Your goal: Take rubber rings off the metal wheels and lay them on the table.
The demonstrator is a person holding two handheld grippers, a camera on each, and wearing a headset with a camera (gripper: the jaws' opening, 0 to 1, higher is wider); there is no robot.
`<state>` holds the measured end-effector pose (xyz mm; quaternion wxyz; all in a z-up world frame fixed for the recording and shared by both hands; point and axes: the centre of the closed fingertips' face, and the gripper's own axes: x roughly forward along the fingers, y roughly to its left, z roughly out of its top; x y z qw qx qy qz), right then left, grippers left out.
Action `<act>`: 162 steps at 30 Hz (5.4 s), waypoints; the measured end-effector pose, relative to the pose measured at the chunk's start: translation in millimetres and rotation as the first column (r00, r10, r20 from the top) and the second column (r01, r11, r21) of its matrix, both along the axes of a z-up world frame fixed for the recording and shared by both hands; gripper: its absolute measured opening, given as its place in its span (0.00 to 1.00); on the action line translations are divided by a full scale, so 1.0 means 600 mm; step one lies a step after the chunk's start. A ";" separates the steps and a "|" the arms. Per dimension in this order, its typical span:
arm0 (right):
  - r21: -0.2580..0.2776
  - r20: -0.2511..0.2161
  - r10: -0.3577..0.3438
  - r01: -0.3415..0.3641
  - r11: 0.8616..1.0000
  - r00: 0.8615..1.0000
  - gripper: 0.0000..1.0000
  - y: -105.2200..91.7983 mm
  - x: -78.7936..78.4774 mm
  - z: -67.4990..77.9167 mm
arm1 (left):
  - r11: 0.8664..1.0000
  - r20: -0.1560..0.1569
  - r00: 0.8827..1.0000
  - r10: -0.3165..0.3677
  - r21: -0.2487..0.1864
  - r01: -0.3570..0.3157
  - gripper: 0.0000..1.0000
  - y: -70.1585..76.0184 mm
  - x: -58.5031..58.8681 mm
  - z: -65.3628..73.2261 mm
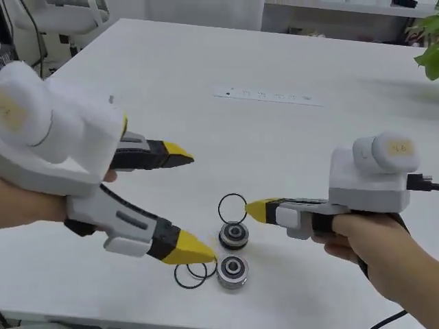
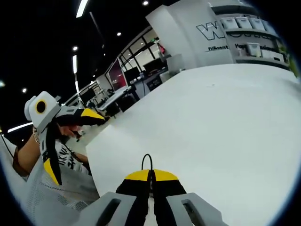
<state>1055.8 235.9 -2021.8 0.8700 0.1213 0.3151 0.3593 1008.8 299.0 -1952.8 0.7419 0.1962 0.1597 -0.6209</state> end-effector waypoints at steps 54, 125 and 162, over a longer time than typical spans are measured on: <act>-0.238 0.052 0.345 -0.323 0.916 0.937 0.00 0.100 -0.090 -0.065 | 0.966 -0.179 0.950 0.254 -0.007 -0.260 0.84 0.099 -0.058 -0.073; -0.238 0.090 0.101 -0.077 0.968 0.991 0.11 -0.030 0.003 -0.050 | 0.999 0.062 0.998 0.033 -0.003 -0.033 0.80 -0.005 0.037 0.040; -0.322 0.005 0.236 -0.222 0.920 0.972 0.13 -0.017 -0.034 -0.095 | 0.998 -0.002 0.999 -0.042 0.038 0.042 0.32 -0.095 0.073 -0.134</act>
